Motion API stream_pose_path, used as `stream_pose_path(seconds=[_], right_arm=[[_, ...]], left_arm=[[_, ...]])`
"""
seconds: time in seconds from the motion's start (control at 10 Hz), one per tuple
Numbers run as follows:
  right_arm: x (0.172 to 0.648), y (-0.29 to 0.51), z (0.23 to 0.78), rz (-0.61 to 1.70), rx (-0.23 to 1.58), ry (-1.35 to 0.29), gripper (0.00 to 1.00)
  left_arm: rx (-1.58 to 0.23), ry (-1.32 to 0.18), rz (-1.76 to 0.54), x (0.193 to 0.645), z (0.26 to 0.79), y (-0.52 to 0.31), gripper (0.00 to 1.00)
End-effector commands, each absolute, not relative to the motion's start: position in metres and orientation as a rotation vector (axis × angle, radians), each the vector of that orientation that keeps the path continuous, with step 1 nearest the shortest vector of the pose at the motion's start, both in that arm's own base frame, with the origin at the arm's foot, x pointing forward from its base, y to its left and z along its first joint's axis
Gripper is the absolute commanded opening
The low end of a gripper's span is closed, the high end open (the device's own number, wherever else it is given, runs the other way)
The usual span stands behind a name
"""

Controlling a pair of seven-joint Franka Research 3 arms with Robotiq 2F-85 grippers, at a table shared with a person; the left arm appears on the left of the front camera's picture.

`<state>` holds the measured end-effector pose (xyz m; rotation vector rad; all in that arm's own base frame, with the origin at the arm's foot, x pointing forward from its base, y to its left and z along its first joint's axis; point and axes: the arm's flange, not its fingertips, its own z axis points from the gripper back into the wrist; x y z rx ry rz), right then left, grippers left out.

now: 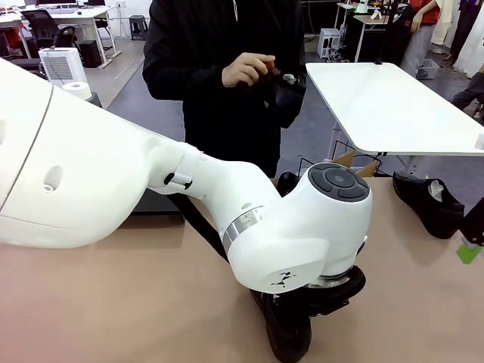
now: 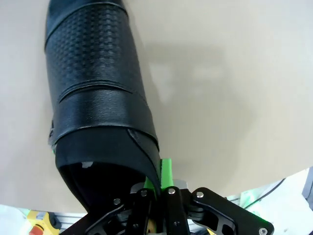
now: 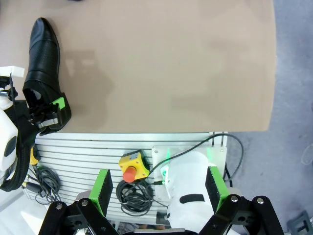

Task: Organize the shoes by placing them on the stand.
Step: Place the Shoe from the middle of the table onto the Shoes Stand.

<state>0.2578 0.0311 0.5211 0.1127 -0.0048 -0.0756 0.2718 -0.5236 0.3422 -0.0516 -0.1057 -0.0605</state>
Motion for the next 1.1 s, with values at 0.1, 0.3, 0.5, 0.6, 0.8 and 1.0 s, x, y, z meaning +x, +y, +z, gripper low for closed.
stream_pose_path(seconds=[0.1,0.3,0.5,0.6,0.8,1.0], right_arm=[[0.258,0.033,0.522,-0.085,0.129,-0.004,1.00],[0.258,0.033,0.522,-0.085,0.129,-0.004,1.00],[0.258,0.033,0.522,-0.085,0.129,-0.004,1.00],[0.258,0.033,0.522,-0.085,0.129,-0.004,1.00],[0.258,0.033,0.522,-0.085,0.129,-0.004,1.00],[0.258,0.033,0.522,-0.085,0.129,-0.004,1.00]], left_arm=[[-0.047,-0.100,-0.060,0.269,0.339,-0.522,0.00],[-0.077,-0.069,-0.104,0.250,0.364,-0.508,0.00],[-0.106,-0.140,-0.140,0.220,0.415,-0.468,0.00],[-0.105,-0.178,-0.149,0.208,0.435,-0.442,0.00],[-0.063,-0.365,-0.062,0.205,0.458,-0.371,0.00],[-0.013,-0.581,-0.057,0.239,0.462,-0.316,0.00]])
